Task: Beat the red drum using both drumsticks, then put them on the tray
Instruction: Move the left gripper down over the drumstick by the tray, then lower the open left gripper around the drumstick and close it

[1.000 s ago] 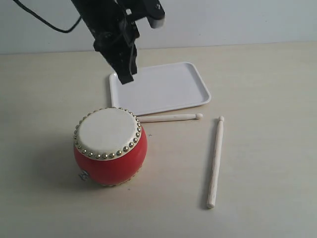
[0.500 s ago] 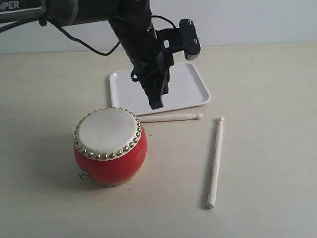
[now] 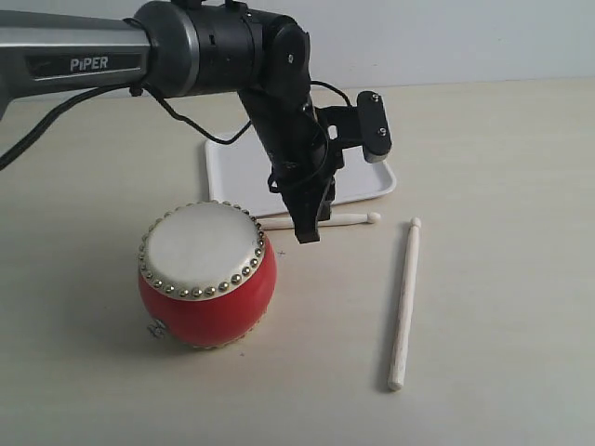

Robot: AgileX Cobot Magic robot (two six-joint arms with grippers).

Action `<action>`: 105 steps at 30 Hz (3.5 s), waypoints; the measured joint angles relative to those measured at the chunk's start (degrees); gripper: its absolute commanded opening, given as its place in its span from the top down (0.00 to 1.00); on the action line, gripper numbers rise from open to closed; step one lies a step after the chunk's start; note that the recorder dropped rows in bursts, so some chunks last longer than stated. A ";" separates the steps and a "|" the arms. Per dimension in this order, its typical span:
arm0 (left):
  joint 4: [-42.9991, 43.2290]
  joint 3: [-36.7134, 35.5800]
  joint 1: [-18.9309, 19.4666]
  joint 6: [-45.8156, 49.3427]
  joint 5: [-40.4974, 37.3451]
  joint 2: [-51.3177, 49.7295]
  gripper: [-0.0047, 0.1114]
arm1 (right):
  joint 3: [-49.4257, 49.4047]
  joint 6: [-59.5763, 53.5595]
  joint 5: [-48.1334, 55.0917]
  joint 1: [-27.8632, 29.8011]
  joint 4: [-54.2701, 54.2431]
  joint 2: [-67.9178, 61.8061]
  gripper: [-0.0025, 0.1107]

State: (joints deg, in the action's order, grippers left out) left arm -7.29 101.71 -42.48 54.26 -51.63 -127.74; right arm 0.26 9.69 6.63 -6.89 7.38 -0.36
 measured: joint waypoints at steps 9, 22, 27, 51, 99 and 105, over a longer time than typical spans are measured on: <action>-0.09 0.00 0.00 2.63 0.21 -1.23 0.69 | 0.00 0.00 0.00 0.00 0.00 0.00 0.98; -0.09 0.00 0.11 2.60 0.05 -1.85 0.69 | 0.00 0.00 0.00 0.00 0.00 0.00 0.98; 0.21 0.00 0.11 2.60 1.12 -2.52 0.69 | 0.00 0.00 0.00 0.00 0.00 0.00 0.98; 4.14 0.00 1.30 -1.93 4.03 -5.16 0.57 | 0.00 0.00 0.00 0.00 0.00 0.00 0.98; 3.81 0.00 1.56 -0.28 2.69 -5.22 0.57 | 0.00 0.00 0.00 0.00 0.00 0.00 0.98; 3.81 0.00 1.58 1.07 2.69 -5.22 0.57 | 0.00 0.00 0.00 0.00 0.00 0.00 0.98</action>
State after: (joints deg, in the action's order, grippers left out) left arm -3.47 101.71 -40.90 55.33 -48.94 -132.96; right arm 0.26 9.69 6.63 -6.89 7.38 -0.36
